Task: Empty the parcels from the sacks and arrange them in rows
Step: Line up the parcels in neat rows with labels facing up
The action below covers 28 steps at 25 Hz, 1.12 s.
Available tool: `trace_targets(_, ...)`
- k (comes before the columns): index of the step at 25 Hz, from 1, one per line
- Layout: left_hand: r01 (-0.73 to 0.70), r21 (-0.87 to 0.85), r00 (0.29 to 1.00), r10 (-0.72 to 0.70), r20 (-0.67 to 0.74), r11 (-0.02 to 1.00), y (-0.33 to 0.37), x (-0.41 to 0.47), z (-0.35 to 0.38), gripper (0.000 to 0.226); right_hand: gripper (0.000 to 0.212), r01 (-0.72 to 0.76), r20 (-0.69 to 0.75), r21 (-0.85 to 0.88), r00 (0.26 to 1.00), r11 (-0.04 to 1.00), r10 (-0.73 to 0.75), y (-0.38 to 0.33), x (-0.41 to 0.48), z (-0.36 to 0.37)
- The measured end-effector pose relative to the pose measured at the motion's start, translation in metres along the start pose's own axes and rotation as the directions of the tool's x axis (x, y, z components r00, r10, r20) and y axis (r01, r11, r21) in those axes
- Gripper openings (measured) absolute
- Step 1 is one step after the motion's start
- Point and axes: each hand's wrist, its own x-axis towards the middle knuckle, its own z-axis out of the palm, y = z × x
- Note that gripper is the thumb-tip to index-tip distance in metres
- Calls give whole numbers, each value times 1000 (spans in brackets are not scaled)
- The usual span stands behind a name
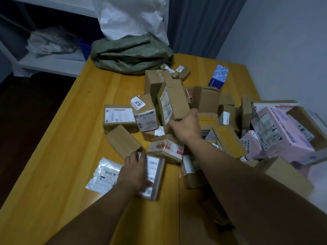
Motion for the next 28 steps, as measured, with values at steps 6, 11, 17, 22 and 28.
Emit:
trace_targets(6,31,26,988,-27,-155,999,-10,15,-9,98,89,-143,-340,-112,936,983,97,28,0,-77)
trace_targets(11,61,-127,970,-89,-225,990,-11,4,-13,64,93,-316,-269,-161,926,935,267,36,-4,-69)
trace_targets(17,33,-311,968,-108,-226,950,-24,-16,-27,58,85,-212,-7,17,977,977,212,8,-23,-13)
trace_targets(22,55,-427,991,-102,-88,902,9,-20,-34,61,97,-165,-121,117,976,979,179,14,-24,-78)
trace_targets(28,-46,-386,998,59,22,921,57,-32,-5,76,84,-243,-282,170,916,955,284,39,-37,-160)
